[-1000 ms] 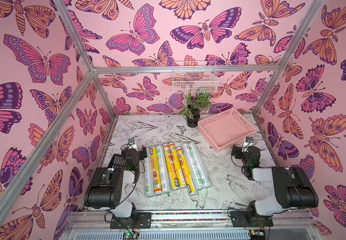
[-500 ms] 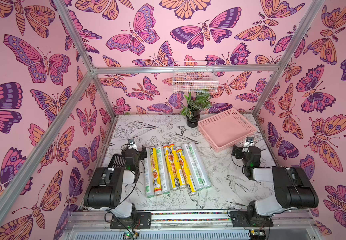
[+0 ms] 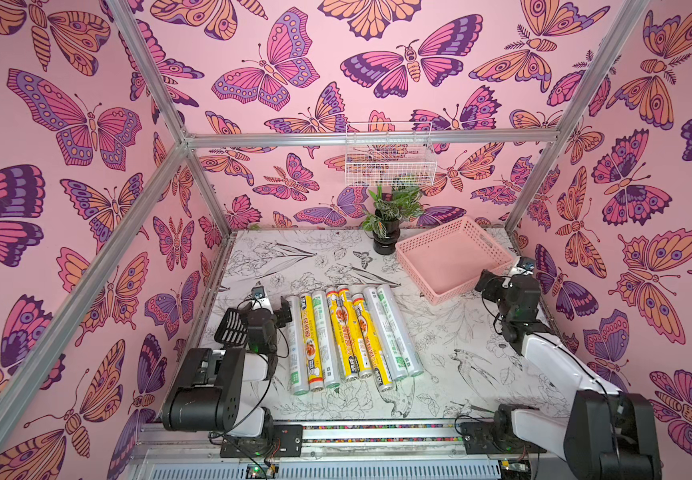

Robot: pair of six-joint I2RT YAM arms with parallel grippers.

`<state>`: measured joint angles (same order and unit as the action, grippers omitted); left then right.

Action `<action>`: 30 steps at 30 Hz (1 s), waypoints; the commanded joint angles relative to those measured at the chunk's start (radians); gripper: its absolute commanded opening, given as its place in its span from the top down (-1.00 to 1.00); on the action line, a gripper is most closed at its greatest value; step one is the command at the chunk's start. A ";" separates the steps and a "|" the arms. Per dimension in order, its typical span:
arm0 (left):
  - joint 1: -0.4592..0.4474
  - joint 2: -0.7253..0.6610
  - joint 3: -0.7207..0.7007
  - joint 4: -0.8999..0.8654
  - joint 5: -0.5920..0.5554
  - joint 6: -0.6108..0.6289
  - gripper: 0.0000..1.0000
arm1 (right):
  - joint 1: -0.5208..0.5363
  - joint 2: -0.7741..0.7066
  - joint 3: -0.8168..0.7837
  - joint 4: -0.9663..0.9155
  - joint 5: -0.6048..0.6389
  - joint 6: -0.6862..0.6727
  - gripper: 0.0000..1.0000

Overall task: Put the plastic wrap into the basket
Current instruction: Move the basket to the center of the board.

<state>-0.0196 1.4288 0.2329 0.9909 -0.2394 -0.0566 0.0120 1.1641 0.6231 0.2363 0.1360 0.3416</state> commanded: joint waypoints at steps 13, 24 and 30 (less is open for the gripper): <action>0.010 -0.542 0.076 -0.525 -0.050 -0.456 -1.00 | 0.033 0.328 0.370 -0.541 -0.183 0.408 -0.35; 0.013 -0.482 0.292 -0.769 0.375 -0.413 -1.00 | 0.035 0.553 0.524 -0.633 -0.185 0.322 0.13; -0.009 -0.413 0.377 -0.835 0.463 -0.381 -1.00 | 0.033 0.531 0.502 -0.698 -0.095 0.268 0.20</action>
<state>-0.0166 0.9981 0.5694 0.2115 0.1356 -0.4675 0.0429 1.7164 1.1255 -0.3542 -0.0467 0.6594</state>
